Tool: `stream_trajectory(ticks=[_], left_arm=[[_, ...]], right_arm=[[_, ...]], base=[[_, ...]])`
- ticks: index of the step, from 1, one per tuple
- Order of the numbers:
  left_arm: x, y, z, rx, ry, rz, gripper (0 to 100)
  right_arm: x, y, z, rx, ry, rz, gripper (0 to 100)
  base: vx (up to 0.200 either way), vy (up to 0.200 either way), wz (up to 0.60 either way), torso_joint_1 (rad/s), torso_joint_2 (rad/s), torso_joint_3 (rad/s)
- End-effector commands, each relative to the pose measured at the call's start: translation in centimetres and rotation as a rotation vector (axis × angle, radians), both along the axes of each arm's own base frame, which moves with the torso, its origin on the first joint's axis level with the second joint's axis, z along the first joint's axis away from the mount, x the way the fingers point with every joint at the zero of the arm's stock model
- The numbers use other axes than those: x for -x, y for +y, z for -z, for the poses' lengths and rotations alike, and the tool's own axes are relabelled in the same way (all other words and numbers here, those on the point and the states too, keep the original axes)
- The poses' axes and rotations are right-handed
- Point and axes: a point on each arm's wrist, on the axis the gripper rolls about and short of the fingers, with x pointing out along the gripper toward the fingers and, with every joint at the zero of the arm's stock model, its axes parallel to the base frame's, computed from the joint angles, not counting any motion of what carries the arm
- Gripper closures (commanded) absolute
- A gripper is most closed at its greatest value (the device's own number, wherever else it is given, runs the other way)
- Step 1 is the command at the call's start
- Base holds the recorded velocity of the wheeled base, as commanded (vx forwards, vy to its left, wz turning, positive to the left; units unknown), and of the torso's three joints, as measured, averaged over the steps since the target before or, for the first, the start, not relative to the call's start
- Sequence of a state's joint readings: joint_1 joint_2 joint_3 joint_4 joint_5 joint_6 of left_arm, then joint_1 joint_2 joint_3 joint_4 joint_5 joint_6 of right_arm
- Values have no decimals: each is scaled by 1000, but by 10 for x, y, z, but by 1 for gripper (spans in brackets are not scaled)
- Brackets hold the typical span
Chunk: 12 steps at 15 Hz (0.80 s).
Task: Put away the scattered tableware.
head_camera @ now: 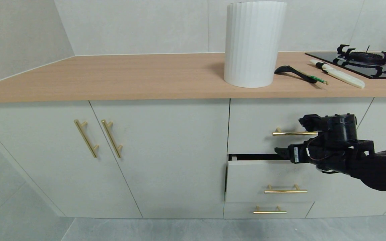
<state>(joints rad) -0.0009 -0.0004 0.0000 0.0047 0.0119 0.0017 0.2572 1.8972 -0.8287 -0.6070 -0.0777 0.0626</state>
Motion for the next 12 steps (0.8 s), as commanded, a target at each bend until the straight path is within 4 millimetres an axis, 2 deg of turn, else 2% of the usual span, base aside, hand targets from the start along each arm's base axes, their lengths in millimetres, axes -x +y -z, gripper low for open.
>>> stream_trajectory(ticks=[1, 5, 7, 12], left_arm=[[0, 0, 0, 0, 0, -1, 0], [0, 0, 0, 0, 0, -1, 0], [0, 0, 0, 0, 0, -1, 0], [0, 0, 0, 0, 0, -1, 0]], right_arm=[[-7, 2, 16, 9, 36, 0, 0], [-14, 1, 24, 6, 41, 12, 0], [-19, -1, 35, 13, 63, 25, 0], [-23, -1, 43, 25, 63, 44, 0]], base=[[0, 0, 0, 0, 0, 0], [0, 0, 0, 0, 0, 0], [0, 0, 0, 0, 0, 0], [0, 0, 0, 0, 0, 0]])
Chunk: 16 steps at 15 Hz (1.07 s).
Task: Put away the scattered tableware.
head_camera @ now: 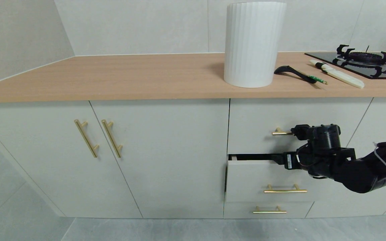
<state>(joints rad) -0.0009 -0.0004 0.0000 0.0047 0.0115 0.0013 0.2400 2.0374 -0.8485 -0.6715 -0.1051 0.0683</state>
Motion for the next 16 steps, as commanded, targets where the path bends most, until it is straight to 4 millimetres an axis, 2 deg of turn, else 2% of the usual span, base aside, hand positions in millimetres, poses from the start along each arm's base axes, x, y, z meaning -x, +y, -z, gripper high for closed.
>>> stream_trajectory(ticks=[1, 8, 16], left_arm=[[0, 0, 0, 0, 0, 0, 0], [0, 0, 0, 0, 0, -2, 0], [0, 0, 0, 0, 0, 0, 0]], right_arm=[[-1, 1, 5, 3, 11, 0, 0], [3, 1, 8, 13, 33, -7, 0], [14, -1, 0, 28, 79, -13, 0]], base=[[0, 0, 0, 0, 0, 0], [0, 0, 0, 0, 0, 0], [0, 0, 0, 0, 0, 0]])
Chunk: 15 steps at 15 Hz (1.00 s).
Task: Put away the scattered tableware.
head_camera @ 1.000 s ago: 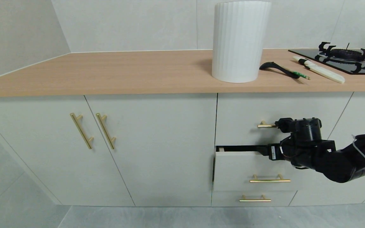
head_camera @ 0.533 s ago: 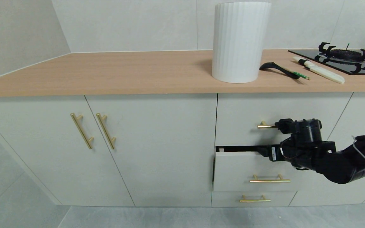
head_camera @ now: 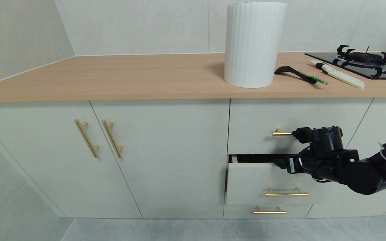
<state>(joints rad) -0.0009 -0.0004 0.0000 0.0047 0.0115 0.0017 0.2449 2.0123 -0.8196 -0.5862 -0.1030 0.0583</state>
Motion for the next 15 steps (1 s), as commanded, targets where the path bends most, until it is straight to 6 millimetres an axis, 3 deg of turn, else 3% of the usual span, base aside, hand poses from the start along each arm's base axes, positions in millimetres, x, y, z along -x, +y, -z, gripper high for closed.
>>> stream_trajectory(ticks=[1, 15], left_arm=[[0, 0, 0, 0, 0, -2, 0], [0, 0, 0, 0, 0, -2, 0]], right_arm=[[4, 0, -6, 2, 5, -3, 0], [54, 4, -26, 169, 202, -164, 0]], base=[[0, 0, 0, 0, 0, 0], [0, 0, 0, 0, 0, 0]])
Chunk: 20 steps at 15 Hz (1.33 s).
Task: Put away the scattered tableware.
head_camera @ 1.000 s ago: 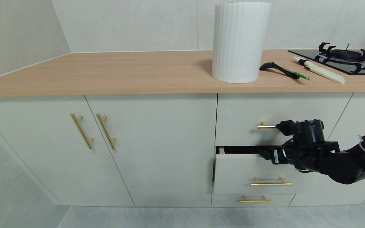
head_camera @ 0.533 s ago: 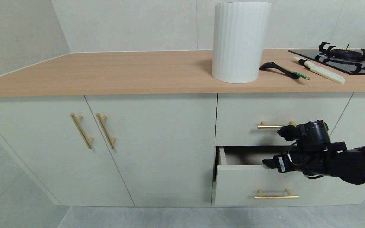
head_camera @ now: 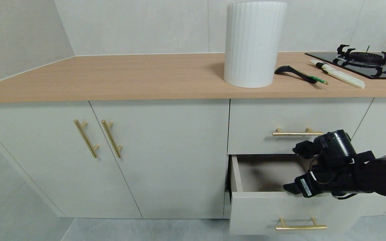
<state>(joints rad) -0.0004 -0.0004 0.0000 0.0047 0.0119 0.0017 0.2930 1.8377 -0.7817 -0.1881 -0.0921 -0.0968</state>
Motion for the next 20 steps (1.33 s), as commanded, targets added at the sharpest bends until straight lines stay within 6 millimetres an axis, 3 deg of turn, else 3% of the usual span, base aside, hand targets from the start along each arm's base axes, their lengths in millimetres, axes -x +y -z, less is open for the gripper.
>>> stream_trajectory(ticks=[1, 20], left_arm=[[0, 0, 0, 0, 0, 1, 0], [0, 0, 0, 0, 0, 1, 0]], right_arm=[[10, 4, -11, 8, 3, -27, 0], [86, 30, -6, 300, 400, -277, 0]], base=[[0, 0, 0, 0, 0, 0], [0, 0, 0, 0, 0, 0]])
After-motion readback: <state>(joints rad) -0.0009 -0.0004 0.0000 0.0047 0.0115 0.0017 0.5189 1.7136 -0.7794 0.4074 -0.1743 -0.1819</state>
